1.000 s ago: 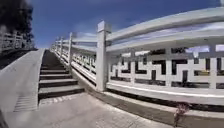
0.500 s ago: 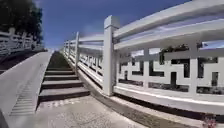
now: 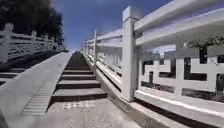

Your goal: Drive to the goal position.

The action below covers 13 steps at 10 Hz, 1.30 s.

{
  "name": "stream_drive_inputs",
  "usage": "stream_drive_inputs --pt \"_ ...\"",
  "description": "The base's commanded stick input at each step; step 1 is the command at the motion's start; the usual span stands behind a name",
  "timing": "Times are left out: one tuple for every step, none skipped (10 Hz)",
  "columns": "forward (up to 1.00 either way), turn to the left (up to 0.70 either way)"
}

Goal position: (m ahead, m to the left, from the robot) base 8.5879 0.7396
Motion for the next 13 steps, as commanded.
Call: stream_drive_inputs --pt "0.0 0.45" --pt "0.0 0.45" --pt "0.0 0.45" --pt "0.0 0.45" --pt "0.0 0.45" --pt "0.0 0.45" --pt "0.0 0.45" --pt "0.0 0.45" --pt "0.0 0.45" --pt "0.0 0.45" --pt "0.0 0.45" --pt "0.0 0.45" --pt "0.0 0.45"
